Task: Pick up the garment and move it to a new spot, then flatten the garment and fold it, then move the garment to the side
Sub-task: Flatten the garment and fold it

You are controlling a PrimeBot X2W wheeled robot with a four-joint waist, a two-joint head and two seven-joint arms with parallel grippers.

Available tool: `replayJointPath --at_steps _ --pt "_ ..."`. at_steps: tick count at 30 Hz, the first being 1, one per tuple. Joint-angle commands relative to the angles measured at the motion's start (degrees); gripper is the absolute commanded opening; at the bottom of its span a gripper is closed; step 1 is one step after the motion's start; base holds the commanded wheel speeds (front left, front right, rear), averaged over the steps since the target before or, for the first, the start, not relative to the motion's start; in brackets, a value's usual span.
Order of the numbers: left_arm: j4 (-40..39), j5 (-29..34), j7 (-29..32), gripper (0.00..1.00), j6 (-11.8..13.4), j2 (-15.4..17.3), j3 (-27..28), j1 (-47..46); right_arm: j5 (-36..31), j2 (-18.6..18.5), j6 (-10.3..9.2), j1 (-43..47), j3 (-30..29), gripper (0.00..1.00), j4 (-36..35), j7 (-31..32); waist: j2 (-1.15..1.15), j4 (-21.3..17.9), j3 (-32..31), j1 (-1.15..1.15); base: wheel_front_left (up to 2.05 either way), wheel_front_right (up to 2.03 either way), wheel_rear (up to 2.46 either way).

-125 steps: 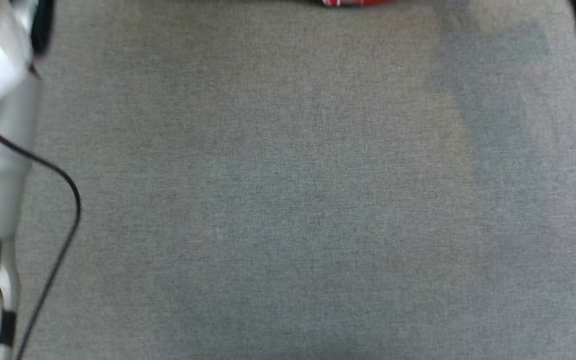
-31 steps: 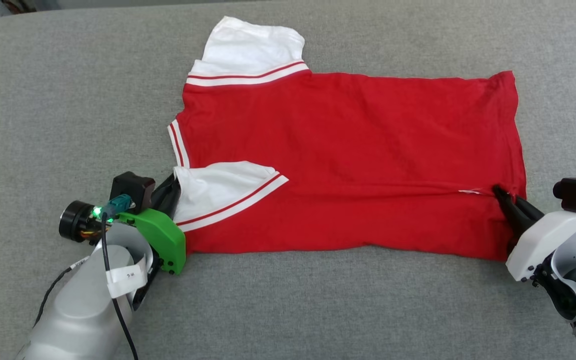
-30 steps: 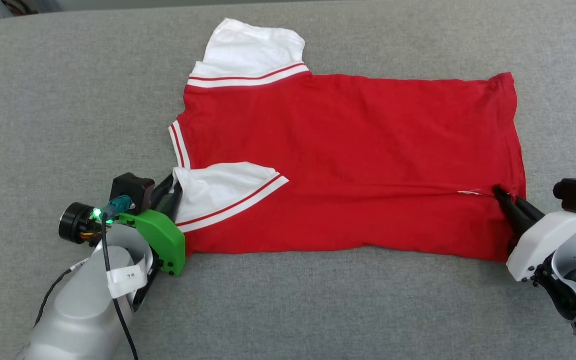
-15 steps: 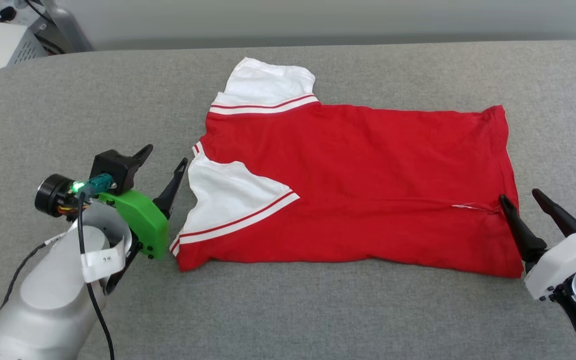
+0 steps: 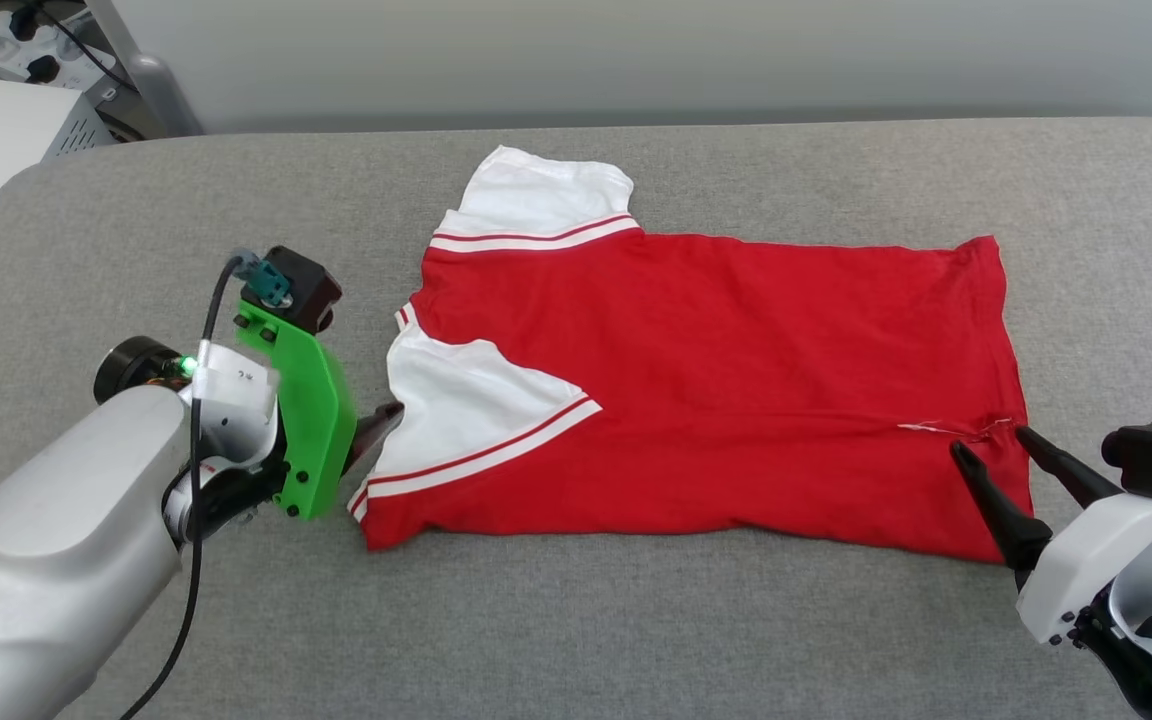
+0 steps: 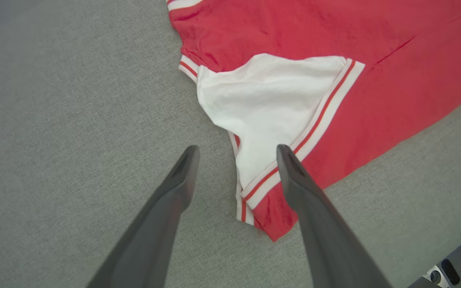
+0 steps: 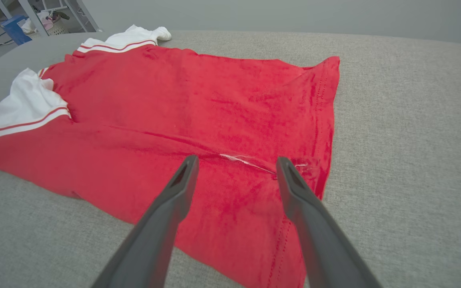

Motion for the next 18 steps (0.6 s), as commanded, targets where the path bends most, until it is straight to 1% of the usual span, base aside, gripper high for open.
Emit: replayJointPath --at_steps 1,4,8,12,18 --pt "-0.4 -1.7 2.4 1.00 -0.2 0.6 -1.2 -1.3 0.2 0.1 -0.04 0.7 0.1 1.00 -0.6 0.4 0.00 -0.3 0.0 0.00 0.00 0.00 0.00" --pt "-0.5 -4.4 7.4 1.00 -0.2 1.2 -4.1 -2.1 0.4 0.2 -0.04 0.8 -0.1 1.00 -1.3 1.3 0.00 -0.8 0.3 0.00 0.00 0.00 0.00" --pt "1.4 -7.5 10.9 1.00 -0.2 1.1 -6.6 -2.0 0.6 0.3 -0.04 0.6 0.0 1.00 -1.9 2.2 0.00 -1.5 1.1 0.00 0.00 0.00 0.00" --pt "4.6 -9.8 11.9 1.00 -0.2 0.2 -7.9 -1.3 0.8 0.5 -0.04 0.0 0.3 1.00 -2.2 2.8 0.00 -2.5 2.1 0.00 0.00 0.00 0.00" --pt "9.1 -13.6 11.3 1.00 -0.2 -1.8 -8.6 0.7 1.0 1.1 -0.04 -1.0 0.8 1.00 -1.9 2.9 0.00 -3.6 3.5 0.00 0.00 0.00 0.00"
